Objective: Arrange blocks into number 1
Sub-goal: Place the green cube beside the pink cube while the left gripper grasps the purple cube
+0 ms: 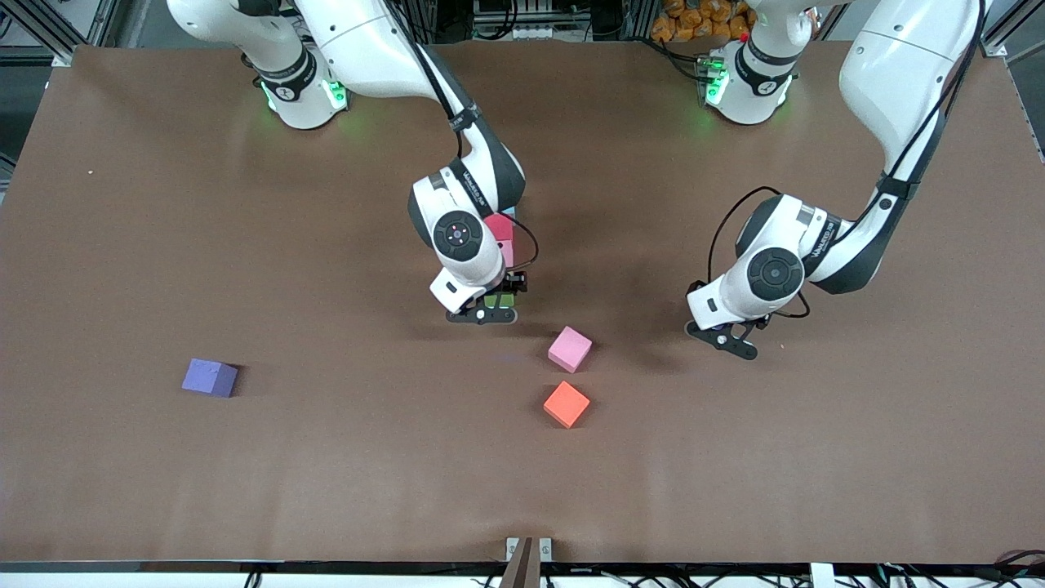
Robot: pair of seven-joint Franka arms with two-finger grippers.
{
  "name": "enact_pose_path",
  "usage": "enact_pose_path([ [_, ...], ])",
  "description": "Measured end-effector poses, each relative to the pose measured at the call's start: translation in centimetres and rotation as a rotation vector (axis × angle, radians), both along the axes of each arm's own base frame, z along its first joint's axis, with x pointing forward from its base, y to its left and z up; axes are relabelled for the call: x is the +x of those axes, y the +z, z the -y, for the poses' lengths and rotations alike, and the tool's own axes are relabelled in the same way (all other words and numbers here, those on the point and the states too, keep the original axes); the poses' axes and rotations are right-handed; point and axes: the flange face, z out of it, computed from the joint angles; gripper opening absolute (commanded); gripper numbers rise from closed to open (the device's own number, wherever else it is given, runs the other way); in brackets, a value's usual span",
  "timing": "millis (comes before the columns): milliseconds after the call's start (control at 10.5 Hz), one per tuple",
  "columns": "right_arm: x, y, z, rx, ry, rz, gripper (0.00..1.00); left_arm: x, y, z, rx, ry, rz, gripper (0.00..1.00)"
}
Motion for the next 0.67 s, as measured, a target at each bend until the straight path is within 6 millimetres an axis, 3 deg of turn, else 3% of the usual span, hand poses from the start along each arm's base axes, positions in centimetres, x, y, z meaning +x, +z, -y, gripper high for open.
enact_pose_path([
  [95, 0.6, 0.8, 0.5, 0.008, -0.012, 0.009, 1.00, 0.0, -0.4, 0.1, -0.005, 0.000, -0.001, 1.00],
  [286, 2.6, 4.2, 3.1, 0.042, -0.062, 0.026, 1.00, -0.1, -1.4, 0.1, -0.015, 0.000, -0.008, 0.21],
  [381, 3.9, 6.5, 5.3, 0.061, -0.098, 0.023, 1.00, 0.0, -1.8, 0.0, -0.019, 0.004, -0.010, 0.00],
  [667, 7.8, 13.1, 13.2, 0.077, -0.098, 0.057, 1.00, 0.3, -1.9, -0.3, -0.021, 0.042, 0.002, 0.00],
])
